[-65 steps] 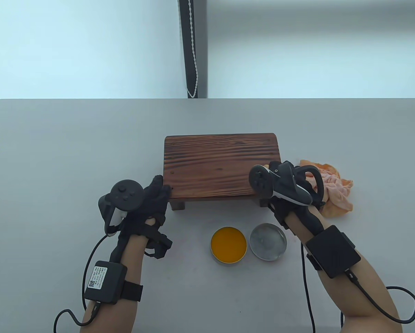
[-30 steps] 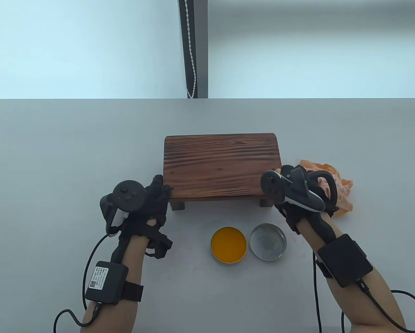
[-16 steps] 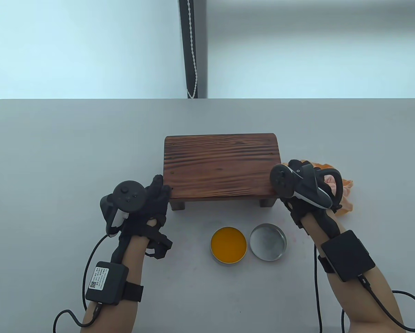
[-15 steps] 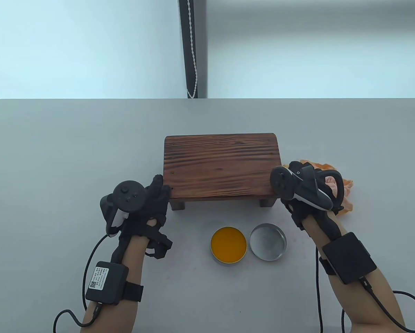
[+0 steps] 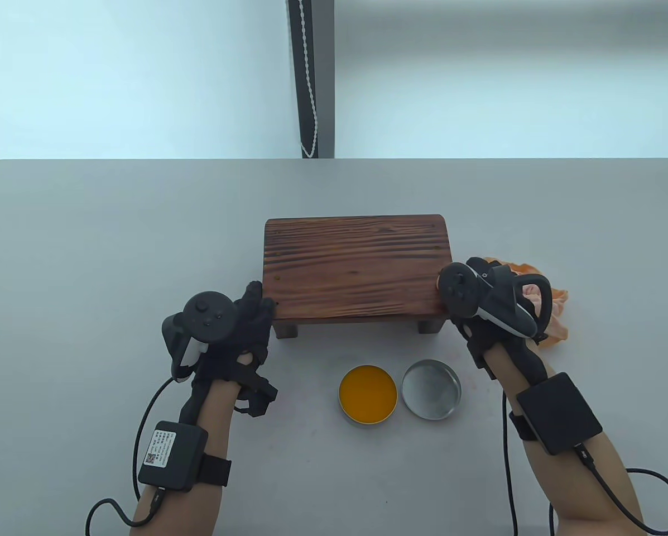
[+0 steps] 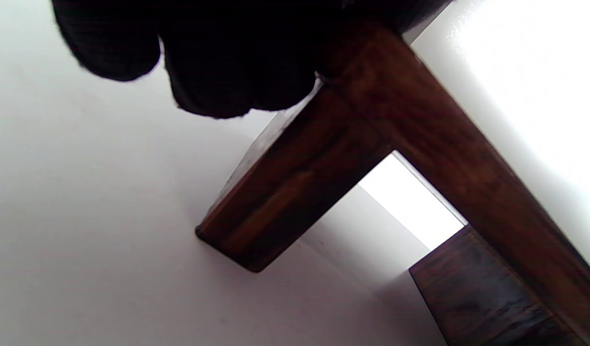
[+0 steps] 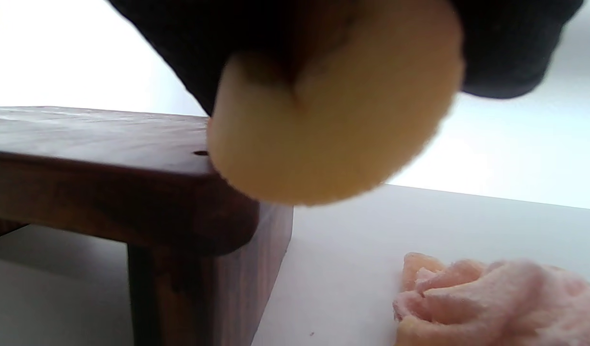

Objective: Dip and apply wood wax on stool

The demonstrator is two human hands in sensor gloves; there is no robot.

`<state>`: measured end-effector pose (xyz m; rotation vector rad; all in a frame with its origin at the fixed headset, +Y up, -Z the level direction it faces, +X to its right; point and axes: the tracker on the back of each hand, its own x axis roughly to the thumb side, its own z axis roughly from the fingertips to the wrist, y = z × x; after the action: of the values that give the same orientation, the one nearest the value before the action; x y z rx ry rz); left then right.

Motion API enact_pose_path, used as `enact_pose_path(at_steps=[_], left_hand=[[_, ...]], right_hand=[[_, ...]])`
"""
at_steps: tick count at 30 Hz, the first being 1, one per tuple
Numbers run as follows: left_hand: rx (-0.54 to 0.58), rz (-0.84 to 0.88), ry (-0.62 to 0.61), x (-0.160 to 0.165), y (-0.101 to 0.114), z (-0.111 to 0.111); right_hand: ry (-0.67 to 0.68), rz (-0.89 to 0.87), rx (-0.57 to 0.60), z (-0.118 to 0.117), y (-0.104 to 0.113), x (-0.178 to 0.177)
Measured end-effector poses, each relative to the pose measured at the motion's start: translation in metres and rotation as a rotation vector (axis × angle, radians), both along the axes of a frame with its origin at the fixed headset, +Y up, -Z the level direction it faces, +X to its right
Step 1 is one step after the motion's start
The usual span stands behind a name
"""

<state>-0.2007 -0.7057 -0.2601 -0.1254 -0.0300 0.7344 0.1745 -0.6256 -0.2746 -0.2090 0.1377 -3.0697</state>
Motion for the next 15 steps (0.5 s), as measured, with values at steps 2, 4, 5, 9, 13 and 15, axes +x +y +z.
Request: enact_pose_path(at_steps=[2, 4, 5, 9, 13, 15], left_hand=[[0.002, -0.005, 0.000, 0.000, 0.000, 0.000], [0.003, -0.007, 0.001, 0.000, 0.000, 0.000], [0.006, -0.009, 0.002, 0.001, 0.000, 0.000], [0.011, -0.014, 0.001, 0.000, 0.000, 0.000], [0.009, -0.012, 0.001, 0.000, 0.000, 0.000], [0.007, -0.012, -0.001, 0.001, 0.000, 0.000]], right_hand=[[0.015, 0.005, -0.008, 0.010, 0.001, -0.001], [0.055, 0.020, -0.007, 0.023, 0.001, -0.007], [0.075, 0.021, -0.004, 0.027, 0.001, -0.010], [0.125, -0.024, -0.017, 0.026, 0.001, -0.023], [0.073, -0.035, -0.014, 0.008, 0.000, -0.019], [0.036, -0.057, -0.023, 0.000, 0.000, -0.010]])
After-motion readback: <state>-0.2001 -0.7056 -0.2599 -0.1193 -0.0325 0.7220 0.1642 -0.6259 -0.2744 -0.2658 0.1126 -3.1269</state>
